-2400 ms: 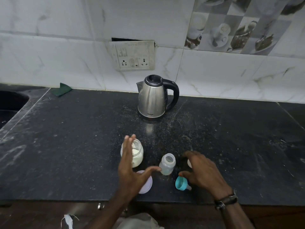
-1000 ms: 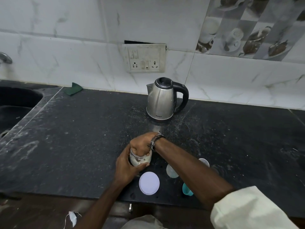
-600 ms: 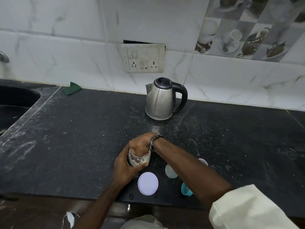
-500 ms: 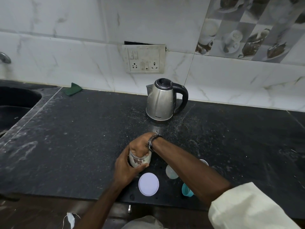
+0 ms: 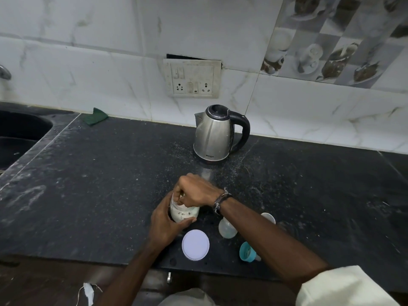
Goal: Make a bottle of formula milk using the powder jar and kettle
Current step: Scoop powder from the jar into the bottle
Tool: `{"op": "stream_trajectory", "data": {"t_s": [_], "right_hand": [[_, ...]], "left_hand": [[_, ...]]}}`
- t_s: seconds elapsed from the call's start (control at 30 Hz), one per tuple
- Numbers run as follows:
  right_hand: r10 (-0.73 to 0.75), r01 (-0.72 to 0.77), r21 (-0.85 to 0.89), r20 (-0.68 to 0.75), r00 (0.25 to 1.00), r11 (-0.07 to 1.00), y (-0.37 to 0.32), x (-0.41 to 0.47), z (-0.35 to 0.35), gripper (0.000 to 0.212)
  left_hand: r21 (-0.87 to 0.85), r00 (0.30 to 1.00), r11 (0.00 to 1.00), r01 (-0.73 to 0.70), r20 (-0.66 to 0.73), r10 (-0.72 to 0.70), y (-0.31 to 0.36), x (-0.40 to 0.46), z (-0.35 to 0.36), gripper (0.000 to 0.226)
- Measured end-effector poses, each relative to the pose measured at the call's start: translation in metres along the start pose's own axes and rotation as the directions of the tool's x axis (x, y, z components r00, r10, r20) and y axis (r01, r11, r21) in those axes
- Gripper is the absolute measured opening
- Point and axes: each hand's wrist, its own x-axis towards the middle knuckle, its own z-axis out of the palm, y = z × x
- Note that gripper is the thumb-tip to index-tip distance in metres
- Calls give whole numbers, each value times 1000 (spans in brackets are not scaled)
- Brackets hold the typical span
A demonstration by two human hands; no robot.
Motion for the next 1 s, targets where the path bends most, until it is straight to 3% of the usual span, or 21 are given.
{"op": "stream_trajectory", "data": {"t_s": [0.23, 0.37, 0.63, 0.73, 0.83, 1.0], "right_hand": [[36, -27, 97, -96, 995, 995, 10, -5, 2, 22], [32, -24, 116, -66, 997, 993, 11, -6, 2, 11], [48, -48, 3, 19, 999, 999, -1, -6, -1, 16], [75, -77, -97, -22, 997, 992, -6, -9, 1, 26], [100, -120, -187, -117, 988, 975, -15, -8, 1, 19], [172, -187, -104, -137, 976, 977, -17, -1, 9, 19]], "left_hand": [[-13, 1000, 1000, 10, -3, -10, -5, -1, 1, 95], [-22, 1000, 1000, 1, -1, -1, -4, -2, 1, 93], [-45, 1000, 999, 27, -7, -28, -8, -1, 1, 94], [-51, 1000, 998, 26, -10, -26, -7, -1, 2, 94], [-59, 1000, 998, 19, -6, -19, -7, -1, 2, 95], [-83, 999, 996, 42, 4, -42, -6, -2, 1, 95]]}}
